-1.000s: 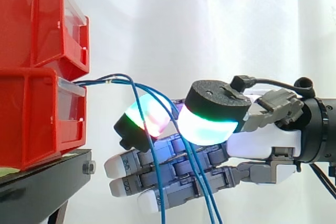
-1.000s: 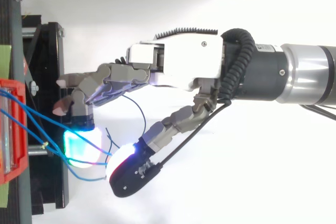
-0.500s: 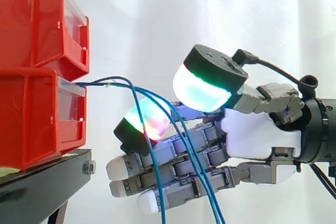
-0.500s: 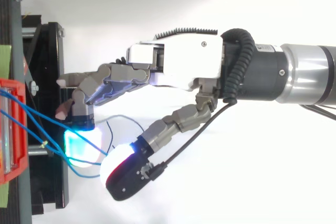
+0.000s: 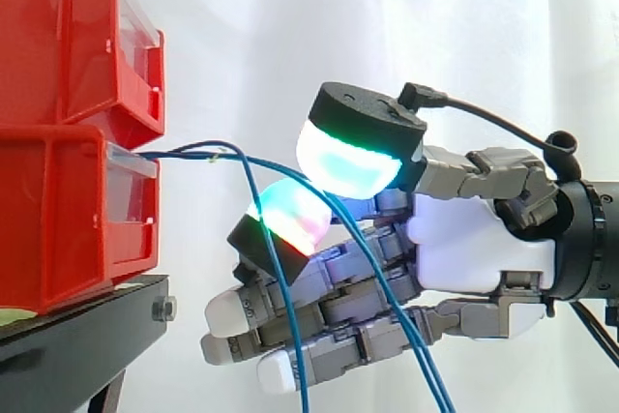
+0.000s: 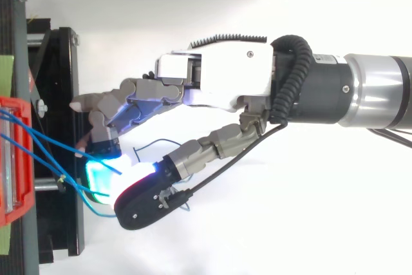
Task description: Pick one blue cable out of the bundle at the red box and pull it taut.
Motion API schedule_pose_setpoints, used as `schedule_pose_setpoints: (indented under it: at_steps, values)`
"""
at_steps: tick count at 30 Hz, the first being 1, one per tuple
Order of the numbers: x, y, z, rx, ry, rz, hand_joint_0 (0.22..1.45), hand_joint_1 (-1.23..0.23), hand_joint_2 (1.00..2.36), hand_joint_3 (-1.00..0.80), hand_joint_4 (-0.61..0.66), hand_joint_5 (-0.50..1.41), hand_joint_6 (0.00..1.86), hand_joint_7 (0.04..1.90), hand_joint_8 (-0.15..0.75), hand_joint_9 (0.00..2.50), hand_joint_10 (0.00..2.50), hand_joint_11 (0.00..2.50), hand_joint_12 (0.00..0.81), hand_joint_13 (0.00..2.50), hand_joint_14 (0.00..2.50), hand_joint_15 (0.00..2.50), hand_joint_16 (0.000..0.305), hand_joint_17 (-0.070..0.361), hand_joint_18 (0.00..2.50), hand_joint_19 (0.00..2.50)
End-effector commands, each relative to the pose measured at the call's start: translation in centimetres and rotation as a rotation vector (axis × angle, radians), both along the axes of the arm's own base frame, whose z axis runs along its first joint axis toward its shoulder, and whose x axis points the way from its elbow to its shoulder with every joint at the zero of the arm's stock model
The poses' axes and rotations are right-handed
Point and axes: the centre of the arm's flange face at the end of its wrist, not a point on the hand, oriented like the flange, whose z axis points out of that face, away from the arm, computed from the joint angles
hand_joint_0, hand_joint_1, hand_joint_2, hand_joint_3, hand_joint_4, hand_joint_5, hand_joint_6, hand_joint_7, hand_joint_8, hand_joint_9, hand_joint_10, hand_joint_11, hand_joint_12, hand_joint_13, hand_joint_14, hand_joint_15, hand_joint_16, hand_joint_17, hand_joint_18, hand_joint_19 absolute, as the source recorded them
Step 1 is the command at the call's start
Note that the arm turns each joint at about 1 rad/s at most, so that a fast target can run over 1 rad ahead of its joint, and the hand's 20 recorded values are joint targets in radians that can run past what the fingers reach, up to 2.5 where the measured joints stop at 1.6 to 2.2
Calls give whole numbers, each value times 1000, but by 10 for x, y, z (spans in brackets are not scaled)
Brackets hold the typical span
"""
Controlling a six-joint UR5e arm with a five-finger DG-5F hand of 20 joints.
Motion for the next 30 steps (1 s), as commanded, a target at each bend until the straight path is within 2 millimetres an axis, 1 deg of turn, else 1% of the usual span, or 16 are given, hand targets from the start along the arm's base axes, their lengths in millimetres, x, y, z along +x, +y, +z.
schedule_pose_setpoints:
  at_steps: [1, 2, 4, 6, 8, 11, 13, 15, 17, 20, 22, 23, 25, 28, 30]
  values:
    - [0, 0, -1, -1, 1, 0, 613, -747, 1014, -269, 160, -149, 869, 1014, 318, 652, 6, 221, 362, 292, 0, 0, 56, 127, 426, 174]
    - [0, 1, -1, -1, 1, 1, 622, -806, 1013, -293, 168, -152, 869, 1007, 313, 650, 6, 227, 362, 294, 0, 0, 56, 127, 427, 174]
    - [0, 1, -1, -1, 1, 1, 637, -854, 1013, -317, 176, -157, 873, 1006, 309, 639, 6, 224, 362, 295, 0, 0, 56, 127, 435, 164]
    - [0, 1, 1, -1, -1, 1, 650, -915, 1008, -396, 178, -163, 875, 1002, 304, 628, 5, 227, 362, 295, 0, 0, 56, 127, 437, 162]
    - [0, 1, 1, -1, -1, 1, 648, -933, 1000, -499, 175, -165, 876, 989, 302, 620, 6, 227, 363, 294, 0, 0, 56, 127, 436, 155]
    - [0, 1, -1, -1, 1, 1, 582, -974, 1000, -500, 176, -172, 879, 970, 302, 606, 6, 234, 363, 278, 0, 0, 57, 129, 431, 153]
    - [0, 1, 1, -1, -1, 1, 550, -967, 1000, -500, 182, -172, 880, 955, 304, 601, 6, 231, 368, 279, 0, 0, 58, 132, 434, 143]
    - [0, 1, 1, -1, -1, 1, 512, -944, 1000, -500, 186, -172, 881, 935, 310, 604, 5, 232, 377, 283, 0, 0, 60, 136, 444, 151]
    - [0, 1, -1, 1, 1, 2, 473, -890, 1000, -500, 198, -167, 879, 913, 322, 614, 5, 234, 391, 290, 0, 0, 63, 141, 453, 152]
    - [0, 1, 1, 1, -1, 2, 439, -741, 1000, -500, 209, -157, 868, 910, 348, 640, 4, 225, 410, 302, 0, 0, 67, 150, 472, 151]
    - [0, 1, -1, -1, 1, 1, 435, -672, 1000, -500, 208, -153, 862, 891, 353, 656, 5, 218, 414, 305, 0, 0, 67, 151, 475, 157]
    - [0, 0, -1, -1, 1, 0, 436, -609, 1000, -500, 207, -150, 850, 885, 353, 662, 5, 214, 415, 306, 0, 0, 68, 152, 474, 158]
    - [0, 1, -1, -1, 1, 1, 469, -545, 1000, -500, 186, -147, 828, 908, 343, 660, 5, 216, 401, 296, 0, 0, 65, 145, 449, 165]
    - [0, 1, 1, -1, -1, 1, 500, -526, 1000, -500, 175, -138, 802, 934, 335, 664, 5, 210, 388, 289, 0, 0, 62, 139, 425, 176]
    - [0, 1, -1, -1, 1, 1, 545, -554, 1000, -500, 146, -132, 785, 1000, 324, 664, 6, 221, 373, 279, 2, 0, 59, 132, 401, 187]
